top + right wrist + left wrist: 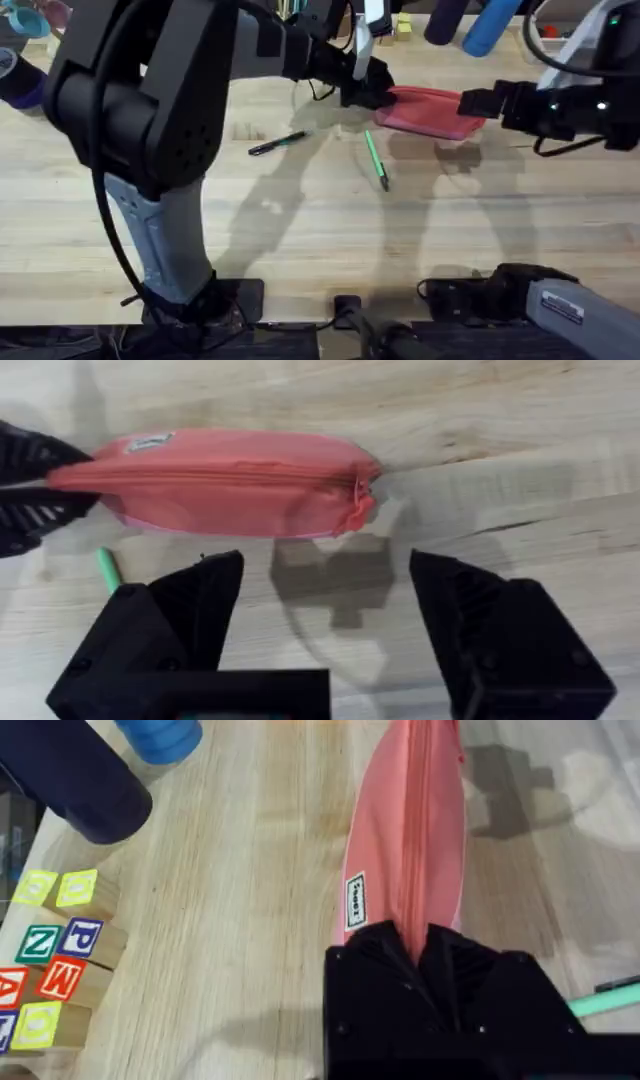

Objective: Unzip the bag, pick up the pens from the table one at a time and place them inside, then zip the bag closed.

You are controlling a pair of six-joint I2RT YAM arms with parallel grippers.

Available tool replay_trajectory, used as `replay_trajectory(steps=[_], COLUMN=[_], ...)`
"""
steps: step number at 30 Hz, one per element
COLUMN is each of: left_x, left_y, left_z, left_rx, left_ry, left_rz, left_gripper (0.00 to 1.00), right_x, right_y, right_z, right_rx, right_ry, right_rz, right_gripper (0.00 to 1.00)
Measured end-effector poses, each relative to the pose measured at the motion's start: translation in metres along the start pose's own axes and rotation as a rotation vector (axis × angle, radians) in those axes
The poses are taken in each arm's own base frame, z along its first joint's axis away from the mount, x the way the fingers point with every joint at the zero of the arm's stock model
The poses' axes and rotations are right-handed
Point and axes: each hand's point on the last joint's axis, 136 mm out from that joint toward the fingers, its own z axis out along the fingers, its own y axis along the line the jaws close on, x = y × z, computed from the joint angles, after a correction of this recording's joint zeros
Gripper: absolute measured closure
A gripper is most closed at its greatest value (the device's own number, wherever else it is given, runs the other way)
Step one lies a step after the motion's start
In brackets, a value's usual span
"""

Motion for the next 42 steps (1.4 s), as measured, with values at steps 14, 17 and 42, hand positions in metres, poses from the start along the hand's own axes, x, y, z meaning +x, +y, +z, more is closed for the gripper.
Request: replay_trajectory(steps=[14, 17, 42], left_x=[0.0, 0.0, 0.001], left_y=[0.0, 0.0, 0.0], left_z=[0.0, 0.0, 0.0], left_rx=[0.001, 0.001, -0.001], left_ry=[0.001, 0.001, 0.004], left_rz=[-0.002, -0.002, -0.002], left_gripper=[0.958, 0.958, 0.958], right_x=[0.005, 0.0, -0.002], right_y=[-0.009, -0.017, -0.018], right_z=[0.032, 0.032, 0.056], right_rx=[0.014, 0.023, -0.102], right_ry=[0.066, 0.045, 0.051], right_rz=[-0.073, -0.07, -0.134], right_gripper=[0.006, 0.006, 0.133])
